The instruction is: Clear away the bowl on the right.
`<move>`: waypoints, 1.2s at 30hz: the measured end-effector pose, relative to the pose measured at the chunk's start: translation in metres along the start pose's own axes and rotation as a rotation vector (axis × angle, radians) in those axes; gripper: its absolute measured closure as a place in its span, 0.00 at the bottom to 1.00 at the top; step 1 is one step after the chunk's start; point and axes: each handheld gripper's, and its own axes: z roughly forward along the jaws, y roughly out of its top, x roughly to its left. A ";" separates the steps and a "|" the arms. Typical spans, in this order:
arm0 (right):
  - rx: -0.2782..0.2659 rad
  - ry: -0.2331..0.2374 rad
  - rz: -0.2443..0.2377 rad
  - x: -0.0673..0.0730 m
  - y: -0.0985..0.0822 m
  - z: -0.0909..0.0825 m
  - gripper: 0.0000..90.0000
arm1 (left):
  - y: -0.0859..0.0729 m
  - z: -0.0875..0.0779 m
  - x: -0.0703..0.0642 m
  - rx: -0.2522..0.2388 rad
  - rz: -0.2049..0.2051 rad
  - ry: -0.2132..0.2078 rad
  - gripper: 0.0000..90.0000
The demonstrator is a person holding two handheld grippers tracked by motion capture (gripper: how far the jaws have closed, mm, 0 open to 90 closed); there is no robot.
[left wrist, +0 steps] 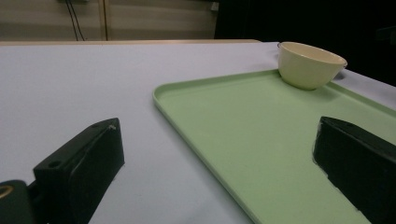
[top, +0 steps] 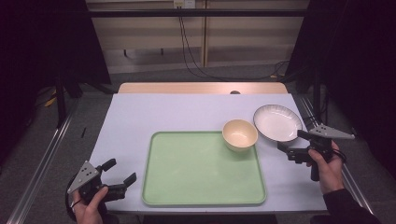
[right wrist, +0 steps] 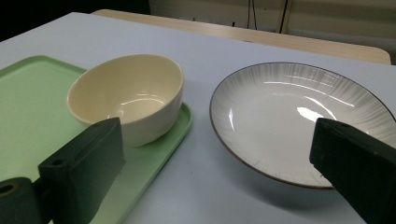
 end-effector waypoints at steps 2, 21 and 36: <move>0.001 0.001 -0.003 0.002 -0.003 -0.004 0.03 | 0.000 0.000 0.000 -0.001 -0.001 0.000 0.02; -0.028 0.013 0.019 0.018 -0.027 -0.034 0.03 | 0.000 -0.001 -0.001 -0.018 -0.009 0.010 0.02; 0.013 0.005 0.006 0.029 -0.052 -0.043 0.03 | 0.001 -0.004 -0.001 -0.025 0.003 0.020 0.02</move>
